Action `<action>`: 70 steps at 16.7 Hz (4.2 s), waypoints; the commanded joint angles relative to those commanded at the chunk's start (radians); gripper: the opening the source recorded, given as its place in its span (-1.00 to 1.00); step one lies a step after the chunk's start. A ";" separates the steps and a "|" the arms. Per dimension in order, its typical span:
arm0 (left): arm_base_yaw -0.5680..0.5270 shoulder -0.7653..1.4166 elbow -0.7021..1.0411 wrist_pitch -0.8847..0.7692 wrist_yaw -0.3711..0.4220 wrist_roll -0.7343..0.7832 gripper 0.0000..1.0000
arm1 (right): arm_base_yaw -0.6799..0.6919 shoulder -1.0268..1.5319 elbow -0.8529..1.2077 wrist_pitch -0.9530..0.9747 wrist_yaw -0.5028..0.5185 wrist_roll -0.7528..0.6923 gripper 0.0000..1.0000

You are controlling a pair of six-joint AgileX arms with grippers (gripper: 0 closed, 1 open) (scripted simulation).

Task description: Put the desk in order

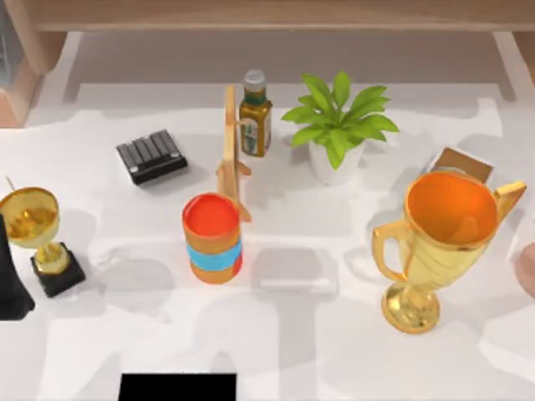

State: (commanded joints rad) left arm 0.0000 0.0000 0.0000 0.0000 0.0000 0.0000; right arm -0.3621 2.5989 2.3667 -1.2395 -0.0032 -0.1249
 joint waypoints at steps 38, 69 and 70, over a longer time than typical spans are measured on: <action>0.000 0.000 0.000 0.000 0.000 0.000 1.00 | 0.084 -0.437 -0.260 -0.005 -0.149 0.035 -1.00; 0.000 0.000 0.000 0.000 0.000 0.000 1.00 | 1.639 -0.331 -0.543 0.141 0.105 1.396 -1.00; 0.000 0.000 0.000 0.000 0.000 0.000 1.00 | 1.636 -0.335 -0.544 0.141 0.102 1.397 -1.00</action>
State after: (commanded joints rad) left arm 0.0000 0.0000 0.0000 0.0000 0.0000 0.0000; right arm 1.2740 2.2636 1.8229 -1.0989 0.0992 1.2716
